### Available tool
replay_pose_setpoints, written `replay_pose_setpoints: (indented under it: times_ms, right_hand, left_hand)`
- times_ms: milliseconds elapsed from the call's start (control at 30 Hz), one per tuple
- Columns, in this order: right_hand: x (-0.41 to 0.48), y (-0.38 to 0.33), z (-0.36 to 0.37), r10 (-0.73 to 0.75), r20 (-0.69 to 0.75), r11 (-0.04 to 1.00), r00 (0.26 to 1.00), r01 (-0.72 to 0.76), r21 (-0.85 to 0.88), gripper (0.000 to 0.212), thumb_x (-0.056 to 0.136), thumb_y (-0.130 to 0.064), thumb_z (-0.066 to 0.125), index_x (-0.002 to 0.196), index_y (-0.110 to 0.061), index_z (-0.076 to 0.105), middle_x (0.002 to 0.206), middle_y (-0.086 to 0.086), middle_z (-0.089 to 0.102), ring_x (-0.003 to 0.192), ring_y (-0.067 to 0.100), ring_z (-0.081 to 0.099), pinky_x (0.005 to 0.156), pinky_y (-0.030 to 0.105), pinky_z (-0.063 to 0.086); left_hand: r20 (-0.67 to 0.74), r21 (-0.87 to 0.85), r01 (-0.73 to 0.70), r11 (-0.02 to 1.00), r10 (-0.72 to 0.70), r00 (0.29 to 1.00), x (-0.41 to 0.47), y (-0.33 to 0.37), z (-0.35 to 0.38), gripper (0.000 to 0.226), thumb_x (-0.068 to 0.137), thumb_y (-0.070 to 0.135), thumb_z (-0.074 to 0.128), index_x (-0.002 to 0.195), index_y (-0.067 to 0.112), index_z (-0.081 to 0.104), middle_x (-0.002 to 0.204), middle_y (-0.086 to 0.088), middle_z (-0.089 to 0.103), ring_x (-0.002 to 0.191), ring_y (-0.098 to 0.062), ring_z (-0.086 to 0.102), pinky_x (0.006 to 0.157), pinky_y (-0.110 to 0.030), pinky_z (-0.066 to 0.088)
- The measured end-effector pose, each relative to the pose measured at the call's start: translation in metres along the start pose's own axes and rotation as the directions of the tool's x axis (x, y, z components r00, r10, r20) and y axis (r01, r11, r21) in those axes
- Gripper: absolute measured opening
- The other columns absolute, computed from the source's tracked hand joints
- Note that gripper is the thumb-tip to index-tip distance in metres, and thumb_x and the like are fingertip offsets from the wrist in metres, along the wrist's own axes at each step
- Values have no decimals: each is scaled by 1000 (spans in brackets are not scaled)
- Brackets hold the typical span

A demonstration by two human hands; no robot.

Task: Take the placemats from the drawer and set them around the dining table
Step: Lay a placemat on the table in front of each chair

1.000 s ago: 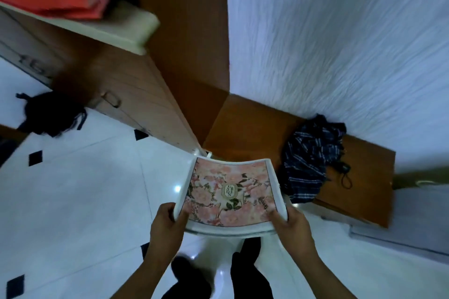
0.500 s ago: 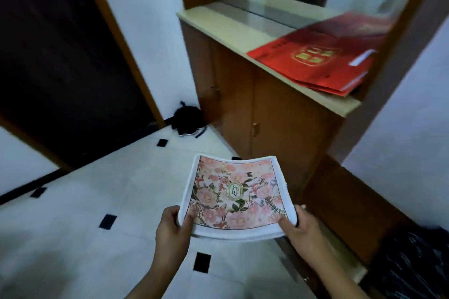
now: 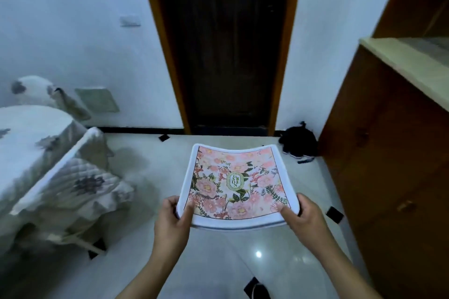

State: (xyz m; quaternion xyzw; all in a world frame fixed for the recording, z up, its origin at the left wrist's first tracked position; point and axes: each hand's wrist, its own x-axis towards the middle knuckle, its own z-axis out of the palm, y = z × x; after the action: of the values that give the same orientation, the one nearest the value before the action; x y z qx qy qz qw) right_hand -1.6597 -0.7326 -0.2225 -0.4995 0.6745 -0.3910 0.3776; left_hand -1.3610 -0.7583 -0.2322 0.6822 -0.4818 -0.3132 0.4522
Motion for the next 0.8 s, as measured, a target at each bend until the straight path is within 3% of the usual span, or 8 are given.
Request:
replay_pose_setpoints:
  times_ms: [133,300,400,533,667,800]
  right_hand:
    - [73,-34,48,-121,173,993,977,122,5,6,85,-29,71,86,-26,66,74,-10,70,57,4,59,52,20,45]
    - [154,-89,124,-247,430,964,868,265,19,7,84,-29,72,87,-26,67,73,-5,70,57,12,60,53,29,47]
    - [179,-128,185,-328,587,928,741,370,52,6,85,-25,71,88,-27,66,72,-8,69,55,5,57,52,26,43]
    - [179,-177,268,-379,719,888,583,448,105,7,84,-26,71,88,-27,65,79,-9,72,64,5,64,57,30,50]
    - [153,-217,350,-419,795,855,439,485,183,7,84,-24,71,88,-26,66,78,-10,72,61,5,63,57,30,48]
    - [117,-250,432,-435,836,834,334,499,234,11,84,-22,72,92,-28,67,84,-13,73,71,3,67,60,27,51]
  left_hand:
    - [-168,-24,41,999,-44,985,36,-3,-29,14,87,22,69,89,25,56,82,6,65,71,-3,62,62,-26,48]
    - [-445,-31,131,991,-131,886,62,-14,-75,15,86,21,70,90,24,56,84,4,65,72,-6,61,61,-18,48]
    - [-594,-69,187,980,-191,781,59,-26,-109,16,86,25,70,92,27,55,86,5,65,74,-6,62,64,-27,51]
    - [-747,-86,227,970,-213,629,45,-36,-158,15,87,28,68,92,26,54,86,6,65,73,-3,61,59,-18,48]
    - [-830,-130,263,956,-250,499,31,-57,-214,17,87,32,67,96,25,54,87,6,67,74,0,62,56,-19,46]
    - [-878,-167,261,951,-264,400,24,-91,-278,17,86,28,69,96,25,55,89,6,67,74,-1,63,57,-19,49]
